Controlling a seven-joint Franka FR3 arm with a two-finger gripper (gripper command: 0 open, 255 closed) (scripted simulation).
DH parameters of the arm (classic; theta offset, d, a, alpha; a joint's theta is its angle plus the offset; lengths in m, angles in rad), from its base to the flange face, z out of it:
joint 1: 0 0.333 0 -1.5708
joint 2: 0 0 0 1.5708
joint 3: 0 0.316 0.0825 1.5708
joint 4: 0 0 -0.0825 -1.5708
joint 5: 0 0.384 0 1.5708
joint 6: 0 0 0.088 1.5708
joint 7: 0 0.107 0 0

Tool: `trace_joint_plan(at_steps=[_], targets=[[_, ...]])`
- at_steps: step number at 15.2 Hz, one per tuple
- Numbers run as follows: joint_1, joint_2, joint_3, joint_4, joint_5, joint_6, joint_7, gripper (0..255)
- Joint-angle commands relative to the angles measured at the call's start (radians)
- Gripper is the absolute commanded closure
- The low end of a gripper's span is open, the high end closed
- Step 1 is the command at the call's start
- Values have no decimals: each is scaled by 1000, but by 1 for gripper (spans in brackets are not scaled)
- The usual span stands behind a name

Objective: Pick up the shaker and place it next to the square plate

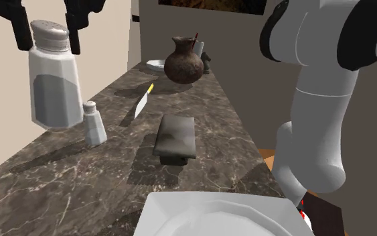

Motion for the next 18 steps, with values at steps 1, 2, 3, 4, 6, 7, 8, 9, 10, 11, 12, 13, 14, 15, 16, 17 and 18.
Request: trace_joint_plan(at_steps=[1, 2, 3, 4, 6, 7, 8, 9, 10, 11, 12, 13, 14, 15, 16, 17, 18], targets=[[-11, -21, -2, -59, 16, 42, -1, 255], [-22, -39, -5, -95, 29, 64, -8, 255], [-32, -56, -8, -130, 41, 85, -14, 255], [-40, -71, -11, -162, 51, 105, -21, 255], [-52, -99, -18, -223, 71, 143, -33, 255], [-58, -112, -21, -252, 79, 161, -38, 255], [-62, -124, -24, -279, 87, 178, -43, 255], [-66, -136, -27, -306, 94, 195, -49, 255], [-70, -146, -29, -331, 101, 212, -53, 255], [-73, -157, -32, -356, 107, 229, -58, 255], [-75, -166, -34, -380, 113, 245, -63, 255], [-78, -175, -37, -404, 119, 261, -67, 255], [-80, -184, -39, -426, 124, 277, -71, 255], [-81, -192, -41, -449, 129, 292, -75, 255], [-83, -199, -43, -470, 133, 307, -78, 255], [-84, -206, -44, -491, 137, 322, -82, 255], [-85, -213, -46, -512, 141, 337, -85, 255]])
